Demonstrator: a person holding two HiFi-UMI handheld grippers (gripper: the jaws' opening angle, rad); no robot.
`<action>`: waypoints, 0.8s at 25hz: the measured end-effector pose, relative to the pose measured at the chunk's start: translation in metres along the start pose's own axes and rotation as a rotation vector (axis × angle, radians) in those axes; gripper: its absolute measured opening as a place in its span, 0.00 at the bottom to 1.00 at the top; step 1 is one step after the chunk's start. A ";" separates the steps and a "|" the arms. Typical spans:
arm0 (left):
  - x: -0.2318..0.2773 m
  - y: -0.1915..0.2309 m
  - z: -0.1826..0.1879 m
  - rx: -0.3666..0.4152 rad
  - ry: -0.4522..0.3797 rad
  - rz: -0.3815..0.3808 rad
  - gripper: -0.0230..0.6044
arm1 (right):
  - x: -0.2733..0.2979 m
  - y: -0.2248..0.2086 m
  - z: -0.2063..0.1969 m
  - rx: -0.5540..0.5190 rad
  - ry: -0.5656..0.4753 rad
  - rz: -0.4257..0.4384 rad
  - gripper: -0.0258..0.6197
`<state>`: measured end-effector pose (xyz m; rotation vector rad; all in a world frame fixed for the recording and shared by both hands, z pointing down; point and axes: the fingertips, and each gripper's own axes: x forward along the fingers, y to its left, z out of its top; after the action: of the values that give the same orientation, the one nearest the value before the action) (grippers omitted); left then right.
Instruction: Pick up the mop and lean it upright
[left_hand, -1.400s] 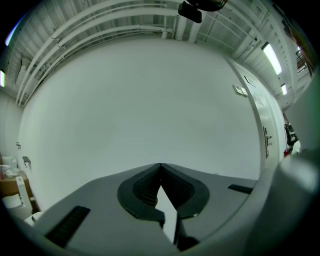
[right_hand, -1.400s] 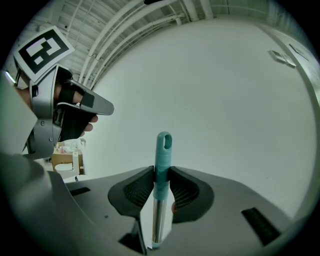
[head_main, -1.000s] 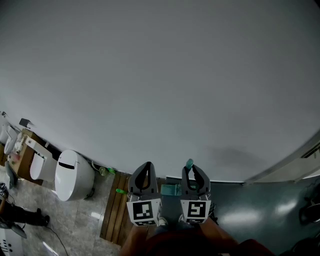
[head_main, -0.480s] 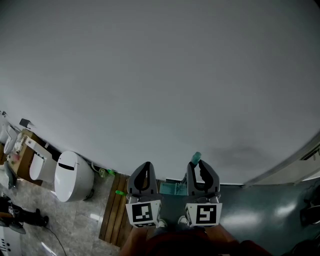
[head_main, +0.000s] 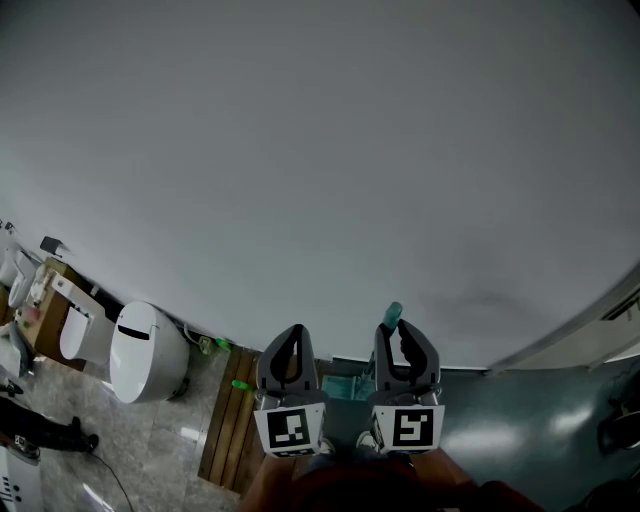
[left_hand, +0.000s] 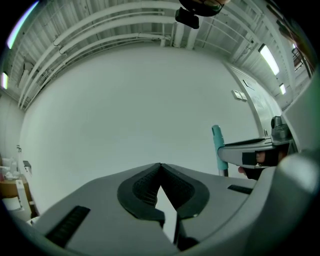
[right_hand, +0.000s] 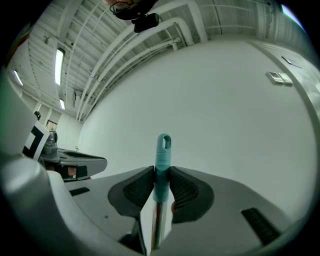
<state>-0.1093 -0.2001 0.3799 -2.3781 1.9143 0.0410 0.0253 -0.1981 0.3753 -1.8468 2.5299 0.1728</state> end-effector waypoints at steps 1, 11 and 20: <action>0.000 -0.001 0.003 -0.011 -0.005 0.006 0.06 | 0.000 0.000 0.001 0.002 -0.005 0.001 0.21; -0.004 0.002 0.010 -0.044 -0.028 0.003 0.06 | -0.004 0.001 0.000 -0.001 0.014 -0.004 0.21; -0.001 0.000 0.014 -0.044 -0.035 -0.003 0.06 | 0.001 -0.001 0.005 0.009 -0.016 -0.012 0.21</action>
<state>-0.1093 -0.1981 0.3661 -2.3910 1.9147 0.1253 0.0254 -0.1991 0.3698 -1.8492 2.5053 0.1751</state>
